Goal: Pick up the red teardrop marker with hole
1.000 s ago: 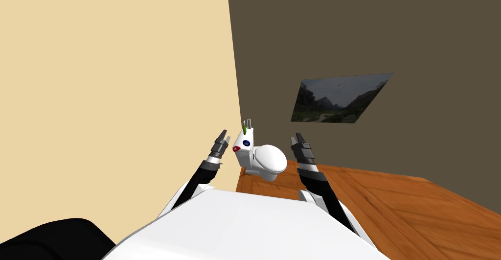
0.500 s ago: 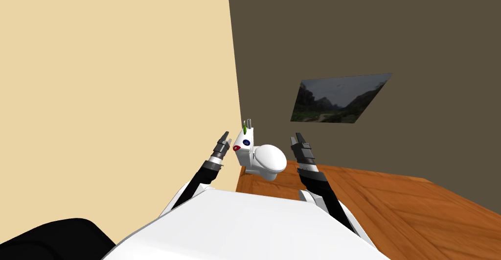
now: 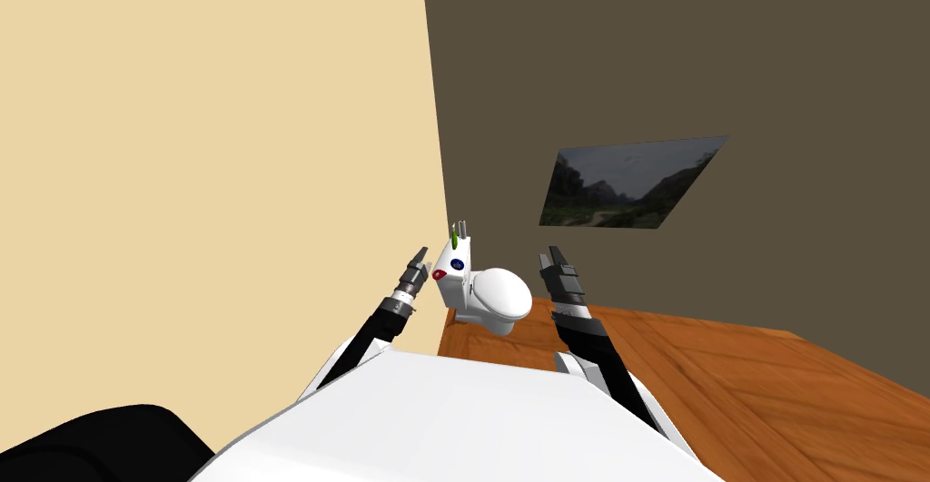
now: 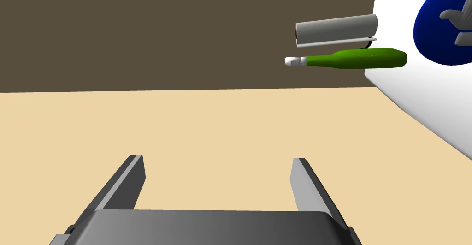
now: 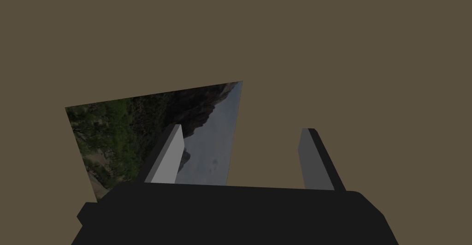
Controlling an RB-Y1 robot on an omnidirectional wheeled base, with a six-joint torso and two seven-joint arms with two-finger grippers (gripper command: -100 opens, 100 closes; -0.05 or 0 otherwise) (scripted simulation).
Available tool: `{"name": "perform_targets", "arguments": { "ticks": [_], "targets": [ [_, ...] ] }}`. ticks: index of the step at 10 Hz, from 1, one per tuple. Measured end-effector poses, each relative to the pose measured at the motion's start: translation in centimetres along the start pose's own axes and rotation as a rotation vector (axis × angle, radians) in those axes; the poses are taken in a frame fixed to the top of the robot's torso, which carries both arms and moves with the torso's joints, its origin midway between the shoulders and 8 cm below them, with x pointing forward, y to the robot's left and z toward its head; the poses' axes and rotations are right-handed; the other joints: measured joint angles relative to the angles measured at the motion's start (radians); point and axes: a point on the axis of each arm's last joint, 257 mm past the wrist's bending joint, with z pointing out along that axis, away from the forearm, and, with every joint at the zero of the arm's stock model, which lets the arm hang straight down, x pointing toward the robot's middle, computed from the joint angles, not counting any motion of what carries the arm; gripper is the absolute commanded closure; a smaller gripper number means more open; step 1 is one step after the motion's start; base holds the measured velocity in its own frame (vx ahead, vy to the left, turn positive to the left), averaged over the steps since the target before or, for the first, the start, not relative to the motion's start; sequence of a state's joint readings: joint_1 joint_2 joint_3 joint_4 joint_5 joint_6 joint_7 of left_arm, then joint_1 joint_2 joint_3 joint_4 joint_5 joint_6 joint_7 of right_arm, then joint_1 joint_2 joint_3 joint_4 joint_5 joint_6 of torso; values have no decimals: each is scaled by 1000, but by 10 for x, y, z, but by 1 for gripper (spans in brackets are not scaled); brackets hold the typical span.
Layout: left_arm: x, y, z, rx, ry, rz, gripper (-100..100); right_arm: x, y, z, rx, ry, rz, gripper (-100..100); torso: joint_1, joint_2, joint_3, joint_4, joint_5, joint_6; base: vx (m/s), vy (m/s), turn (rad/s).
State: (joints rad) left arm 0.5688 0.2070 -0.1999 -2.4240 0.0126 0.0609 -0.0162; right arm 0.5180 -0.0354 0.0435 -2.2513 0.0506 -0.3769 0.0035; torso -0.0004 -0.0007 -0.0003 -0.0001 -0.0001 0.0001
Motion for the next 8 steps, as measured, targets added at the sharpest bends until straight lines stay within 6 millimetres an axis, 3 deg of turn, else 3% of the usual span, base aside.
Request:
{"name": "perform_targets", "arguments": {
  "ticks": [8],
  "targets": [
    [8, 49, -6, -202, 5, -50, -100, 0, 0, 0, 0, 0, 0, 0, 0, -1, -1, 0, 0, 0, 21, 0, -6]
  ]
}}
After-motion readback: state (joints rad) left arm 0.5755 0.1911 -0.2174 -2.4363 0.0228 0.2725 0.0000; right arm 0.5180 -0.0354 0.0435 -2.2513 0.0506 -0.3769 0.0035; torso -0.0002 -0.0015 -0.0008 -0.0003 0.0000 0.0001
